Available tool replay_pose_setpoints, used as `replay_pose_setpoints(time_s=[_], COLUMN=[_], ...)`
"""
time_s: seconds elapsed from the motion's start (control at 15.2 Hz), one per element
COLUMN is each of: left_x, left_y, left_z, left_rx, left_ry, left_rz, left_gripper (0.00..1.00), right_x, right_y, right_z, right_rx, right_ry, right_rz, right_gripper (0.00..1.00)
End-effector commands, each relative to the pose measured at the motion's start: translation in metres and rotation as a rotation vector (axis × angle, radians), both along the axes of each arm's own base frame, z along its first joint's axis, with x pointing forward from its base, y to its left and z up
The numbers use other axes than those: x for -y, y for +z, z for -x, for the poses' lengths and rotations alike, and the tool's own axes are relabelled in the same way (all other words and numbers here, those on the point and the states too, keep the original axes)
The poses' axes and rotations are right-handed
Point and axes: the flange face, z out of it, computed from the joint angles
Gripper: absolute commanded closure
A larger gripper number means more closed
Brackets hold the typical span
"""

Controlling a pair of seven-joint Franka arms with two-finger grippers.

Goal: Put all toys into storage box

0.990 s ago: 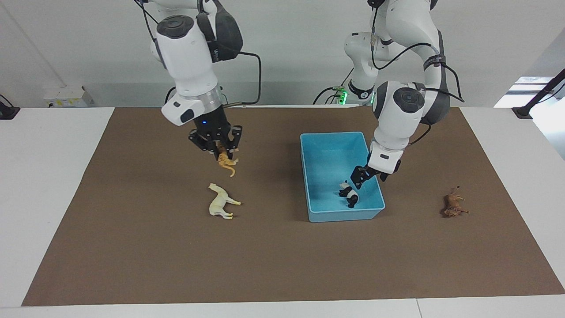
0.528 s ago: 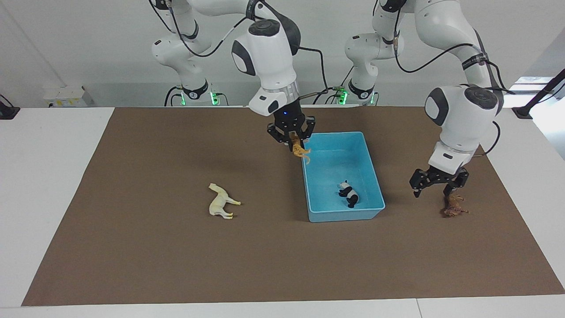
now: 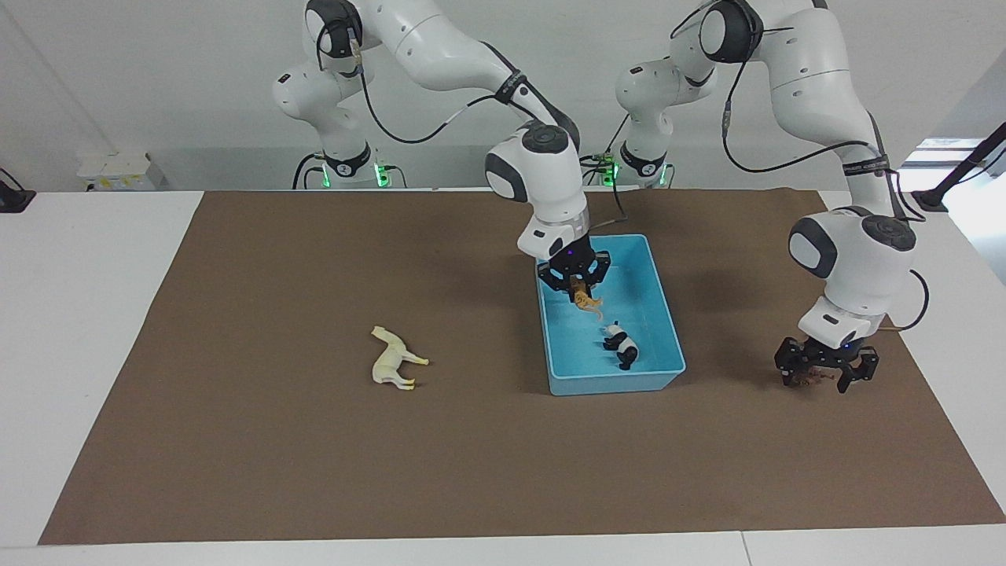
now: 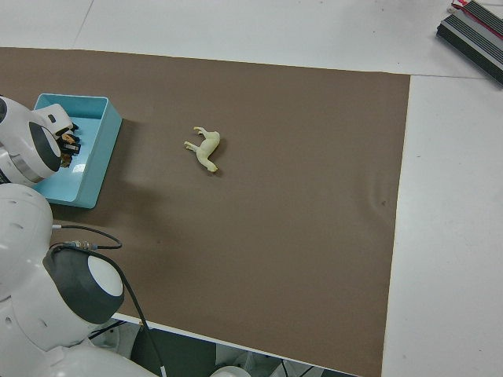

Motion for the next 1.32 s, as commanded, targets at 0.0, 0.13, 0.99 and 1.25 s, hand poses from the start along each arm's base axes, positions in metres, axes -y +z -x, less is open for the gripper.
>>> replay_pose_setpoints(time_s=[0.0, 0.13, 0.99, 1.25], left_x=[-0.036, -0.038, -0.019, -0.019], left_y=[-0.001, 0.000, -0.043, -0.032], left_z=[0.015, 0.015, 0.051, 0.042], left_rx=[-0.004, -0.002, -0.005, -0.009], left_ry=[0.005, 0.006, -0.002, 0.018], left_rz=[-0.015, -0.016, -0.007, 0.000], left_gripper=[0.00, 0.00, 0.26, 1.00], right_x=[-0.005, -0.003, 0.263, 0.316], right_y=[0.026, 0.045, 0.085, 0.027], right_z=[-0.002, -0.012, -0.122, -0.115], right_rx=[-0.048, -0.102, -0.165, -0.160], right_ry=[-0.097, -0.129, -0.301, -0.344], right_rz=[-0.015, 0.032, 0.225, 0.223], right_gripper=[0.00, 0.00, 0.00, 0.00])
